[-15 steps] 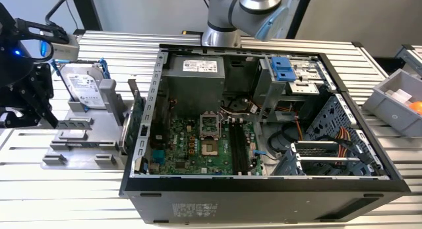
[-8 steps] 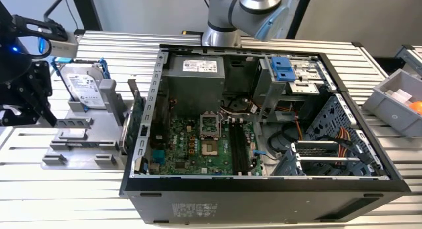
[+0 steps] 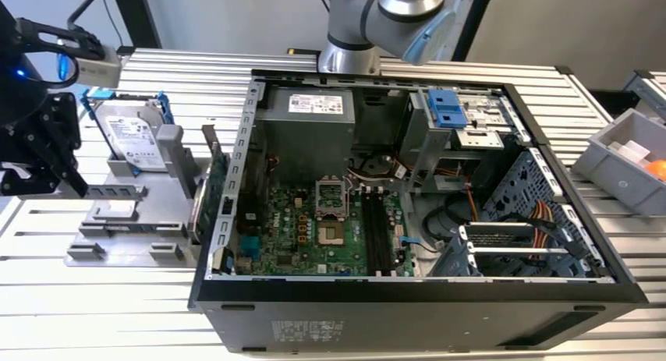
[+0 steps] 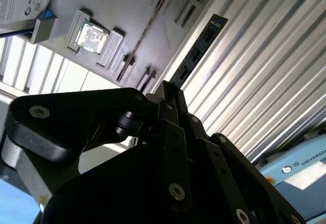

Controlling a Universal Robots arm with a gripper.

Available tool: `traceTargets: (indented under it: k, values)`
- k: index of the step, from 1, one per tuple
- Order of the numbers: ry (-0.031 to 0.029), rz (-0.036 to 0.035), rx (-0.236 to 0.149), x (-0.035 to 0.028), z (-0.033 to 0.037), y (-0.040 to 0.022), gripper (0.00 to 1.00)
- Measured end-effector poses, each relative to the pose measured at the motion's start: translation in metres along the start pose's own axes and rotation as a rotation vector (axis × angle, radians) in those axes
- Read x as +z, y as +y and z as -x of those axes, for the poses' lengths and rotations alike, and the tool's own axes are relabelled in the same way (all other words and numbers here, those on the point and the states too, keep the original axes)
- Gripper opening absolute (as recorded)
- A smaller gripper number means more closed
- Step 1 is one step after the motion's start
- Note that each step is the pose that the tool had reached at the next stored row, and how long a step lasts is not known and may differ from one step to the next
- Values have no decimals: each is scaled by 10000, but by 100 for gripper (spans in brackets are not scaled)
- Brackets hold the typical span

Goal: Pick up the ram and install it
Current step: 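Pick up the ram and move it above insertion slot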

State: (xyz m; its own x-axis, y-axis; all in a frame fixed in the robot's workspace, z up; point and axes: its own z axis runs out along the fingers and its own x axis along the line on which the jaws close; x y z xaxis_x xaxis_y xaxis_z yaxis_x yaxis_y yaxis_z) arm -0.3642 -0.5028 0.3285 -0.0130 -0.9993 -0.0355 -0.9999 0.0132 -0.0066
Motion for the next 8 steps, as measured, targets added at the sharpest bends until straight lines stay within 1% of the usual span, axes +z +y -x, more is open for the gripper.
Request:
traceTargets:
  k: [8]
  values:
    - [0, -1, 0, -49, 2, 0, 0]
